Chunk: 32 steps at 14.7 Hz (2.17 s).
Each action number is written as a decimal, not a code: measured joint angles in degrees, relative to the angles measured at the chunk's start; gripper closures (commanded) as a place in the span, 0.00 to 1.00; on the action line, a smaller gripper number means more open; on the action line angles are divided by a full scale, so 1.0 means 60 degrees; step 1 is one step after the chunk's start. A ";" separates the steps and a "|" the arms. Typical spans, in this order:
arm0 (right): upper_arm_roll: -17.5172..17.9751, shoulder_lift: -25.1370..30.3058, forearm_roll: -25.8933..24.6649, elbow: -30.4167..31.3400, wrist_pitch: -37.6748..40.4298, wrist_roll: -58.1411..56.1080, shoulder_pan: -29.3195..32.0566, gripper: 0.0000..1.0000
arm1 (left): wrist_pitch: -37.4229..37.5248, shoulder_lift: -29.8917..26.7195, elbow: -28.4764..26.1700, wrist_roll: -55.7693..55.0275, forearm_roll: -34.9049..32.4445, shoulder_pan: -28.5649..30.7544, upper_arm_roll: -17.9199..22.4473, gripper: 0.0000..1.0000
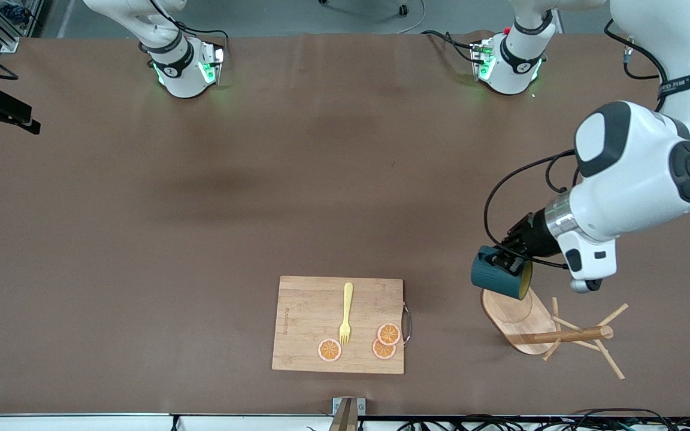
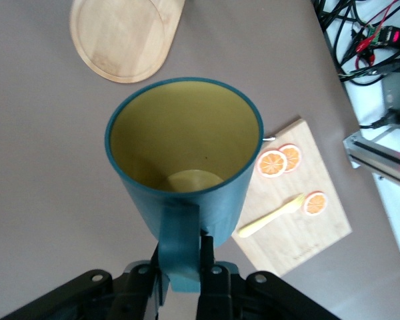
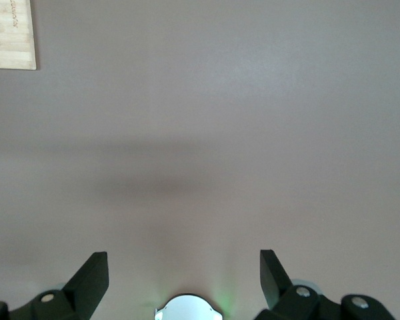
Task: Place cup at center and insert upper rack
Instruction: 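Lift the mug with the left gripper and carry it to the stand, then lower the mug onto the wooden stand base with the left gripper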
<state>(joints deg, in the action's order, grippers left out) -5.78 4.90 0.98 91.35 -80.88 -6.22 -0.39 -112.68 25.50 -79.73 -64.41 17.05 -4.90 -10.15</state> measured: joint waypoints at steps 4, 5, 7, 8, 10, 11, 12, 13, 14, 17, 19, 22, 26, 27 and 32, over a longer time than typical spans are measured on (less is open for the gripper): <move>0.0007 0.0279 0.0006 0.0257 -0.0106 0.0000 0.0000 0.00 | -0.0493 0.0491 0.0078 0.0557 0.1323 0.0547 -0.0002 1.00; 0.0010 0.0287 0.0009 0.0257 -0.0122 0.0000 0.0000 0.00 | -0.0534 0.0606 0.0136 0.0708 0.1568 0.0678 0.0000 1.00; 0.0010 0.0287 0.0038 0.0257 -0.0163 0.0001 0.0000 0.00 | -0.0598 0.0790 0.0256 0.0913 0.1976 0.0915 0.0000 1.00; 0.0009 0.0289 0.0069 0.0254 -0.0165 0.0002 0.0000 0.00 | -0.0627 0.0863 0.0286 0.1032 0.2263 0.1053 -0.0001 1.00; 0.0008 0.0294 0.0087 0.0248 -0.0165 0.0007 0.0000 0.00 | -0.0641 0.0953 0.0301 0.1334 0.2895 0.1333 -0.0002 1.00; 0.0007 0.0298 0.0092 0.0247 -0.0165 0.0010 0.0000 0.00 | -0.0641 0.0990 0.0303 0.1443 0.3181 0.1472 0.0000 1.00; 0.0008 0.0300 0.0097 0.0247 -0.0164 0.0011 0.0000 0.00 | -0.0641 0.1026 0.0305 0.1561 0.3457 0.1588 -0.0002 1.00; 0.0007 0.0300 0.0104 0.0247 -0.0160 0.0012 0.0000 0.00 | -0.0641 0.1061 0.0305 0.1648 0.3738 0.1691 0.0000 1.00; 0.0008 0.0301 0.0109 0.0245 -0.0156 0.0014 0.0000 0.00 | -0.0642 0.1092 0.0305 0.1760 0.4017 0.1788 -0.0002 1.00; 0.0011 0.0310 0.0122 0.0148 -0.0157 0.0083 0.0000 0.00 | -0.0643 0.1201 0.0306 0.2278 0.4842 0.2125 0.0003 1.00; 0.0017 0.0322 0.0137 0.0030 -0.0154 0.0119 0.0000 0.00 | -0.0643 0.1315 0.0306 0.2698 0.5266 0.2355 0.0002 1.00; 0.0027 0.0325 0.0143 -0.0129 -0.0078 0.0138 0.0000 0.00 | -0.0643 0.1505 0.0306 0.3337 0.5808 0.2626 0.0002 1.00; 0.0049 0.0325 0.0144 -0.0304 0.0071 0.0142 0.0000 0.00 | -0.0622 0.1710 0.0306 0.4099 0.6310 0.2961 0.0001 0.99; 0.0064 0.0325 0.0144 -0.0337 0.0127 0.0142 0.0000 0.00 | -0.0615 0.1750 0.0306 0.4228 0.6348 0.3022 0.0001 0.99; 0.0096 0.0325 0.0143 -0.0580 0.0414 0.0142 -0.0001 0.00 | -0.0608 0.1864 0.0305 0.4510 0.6362 0.3079 -0.0002 0.84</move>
<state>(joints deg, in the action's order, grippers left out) -5.20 6.85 1.83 87.87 -78.40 -5.37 -0.40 -116.33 36.68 -77.90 -37.34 55.22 13.57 -10.17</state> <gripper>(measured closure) 0.000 0.793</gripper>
